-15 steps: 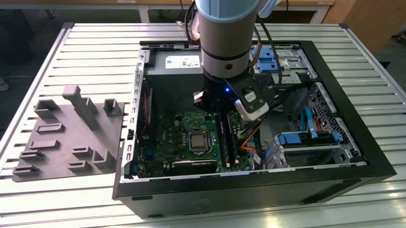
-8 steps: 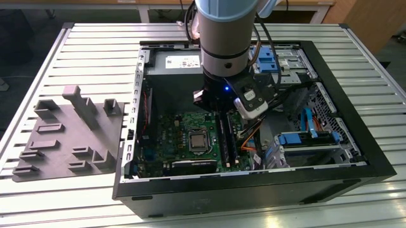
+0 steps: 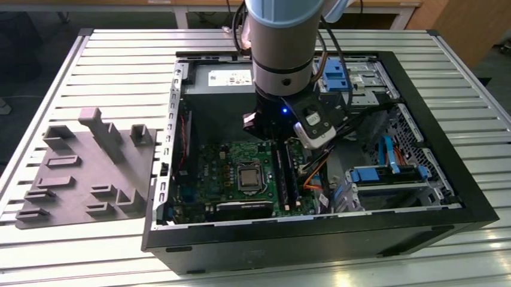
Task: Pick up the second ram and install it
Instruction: 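Press down the second ram until it locks into place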
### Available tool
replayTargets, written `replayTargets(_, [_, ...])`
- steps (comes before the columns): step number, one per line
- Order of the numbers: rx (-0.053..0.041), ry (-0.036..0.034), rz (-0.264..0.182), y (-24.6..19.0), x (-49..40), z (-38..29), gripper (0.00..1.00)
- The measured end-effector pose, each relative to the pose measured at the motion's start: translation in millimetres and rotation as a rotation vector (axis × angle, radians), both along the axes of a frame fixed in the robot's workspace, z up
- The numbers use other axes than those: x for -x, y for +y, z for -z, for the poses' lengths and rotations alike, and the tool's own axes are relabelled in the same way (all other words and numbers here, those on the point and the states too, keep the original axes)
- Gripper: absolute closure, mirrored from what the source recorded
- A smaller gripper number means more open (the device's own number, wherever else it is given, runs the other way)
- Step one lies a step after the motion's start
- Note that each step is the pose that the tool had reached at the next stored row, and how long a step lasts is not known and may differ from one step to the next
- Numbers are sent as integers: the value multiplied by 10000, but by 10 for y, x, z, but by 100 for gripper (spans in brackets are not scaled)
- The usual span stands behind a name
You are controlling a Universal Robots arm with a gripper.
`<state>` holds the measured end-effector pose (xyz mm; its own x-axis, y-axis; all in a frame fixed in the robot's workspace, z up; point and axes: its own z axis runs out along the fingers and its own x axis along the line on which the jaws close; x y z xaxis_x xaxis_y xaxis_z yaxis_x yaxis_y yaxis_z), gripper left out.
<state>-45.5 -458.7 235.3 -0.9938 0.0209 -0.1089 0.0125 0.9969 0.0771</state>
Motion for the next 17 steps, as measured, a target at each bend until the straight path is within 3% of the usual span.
replayTargets(17, [1,0,0,42,-4,45,89])
